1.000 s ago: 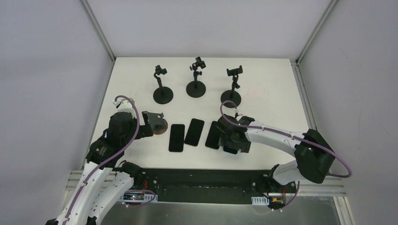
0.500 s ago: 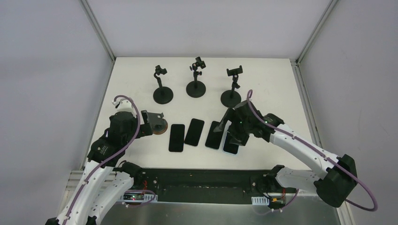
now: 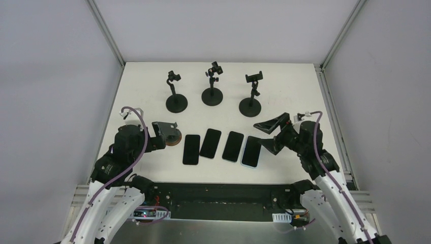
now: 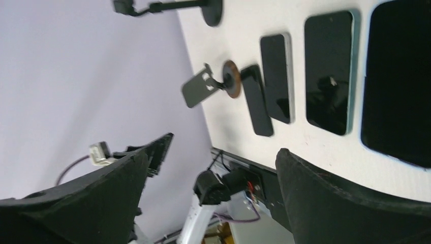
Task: Remove the phone from the phone stand
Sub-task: Reset both arms
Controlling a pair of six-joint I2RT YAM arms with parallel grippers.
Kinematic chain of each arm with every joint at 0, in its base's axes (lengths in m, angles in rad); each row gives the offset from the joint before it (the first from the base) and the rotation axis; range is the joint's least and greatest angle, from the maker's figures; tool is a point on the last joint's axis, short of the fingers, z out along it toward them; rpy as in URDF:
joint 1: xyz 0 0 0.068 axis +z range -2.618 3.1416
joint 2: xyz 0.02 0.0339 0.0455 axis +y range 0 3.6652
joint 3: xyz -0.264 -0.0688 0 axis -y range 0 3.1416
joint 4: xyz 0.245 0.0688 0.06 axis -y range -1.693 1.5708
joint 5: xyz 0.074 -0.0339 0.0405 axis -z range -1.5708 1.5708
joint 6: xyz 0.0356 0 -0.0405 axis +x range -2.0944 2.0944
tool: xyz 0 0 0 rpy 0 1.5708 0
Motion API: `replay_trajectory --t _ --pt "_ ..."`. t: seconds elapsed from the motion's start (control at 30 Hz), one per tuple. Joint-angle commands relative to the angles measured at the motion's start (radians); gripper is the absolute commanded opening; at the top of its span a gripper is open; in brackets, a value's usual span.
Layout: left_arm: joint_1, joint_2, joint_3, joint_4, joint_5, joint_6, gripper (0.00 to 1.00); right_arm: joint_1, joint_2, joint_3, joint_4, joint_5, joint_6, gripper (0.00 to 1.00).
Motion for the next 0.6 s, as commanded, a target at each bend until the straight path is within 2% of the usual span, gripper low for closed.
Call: replay_trajectory --t 0.0,0.1,0.2,0.37,0.57 --pt "0.003 -0.035 -0.003 -0.002 -0.057 -0.006 1.00 -0.127 -0.109 -0.082 0.163 -0.126 0.113 0.99" --pt "0.004 -0.026 -0.002 -0.002 -0.075 -0.005 1.00 -0.203 -0.178 -0.122 0.139 -0.076 0.141 0.99" --pt "0.004 -0.017 0.003 -0.002 -0.067 -0.001 1.00 -0.235 -0.295 -0.145 0.054 0.060 0.123 0.99" --pt "0.004 -0.030 0.002 -0.003 -0.063 -0.001 1.00 -0.235 -0.433 -0.115 -0.134 0.327 -0.003 0.99" --pt "0.004 -0.035 0.002 -0.002 -0.064 0.002 1.00 -0.235 -0.491 -0.023 -0.298 0.597 -0.176 0.99"
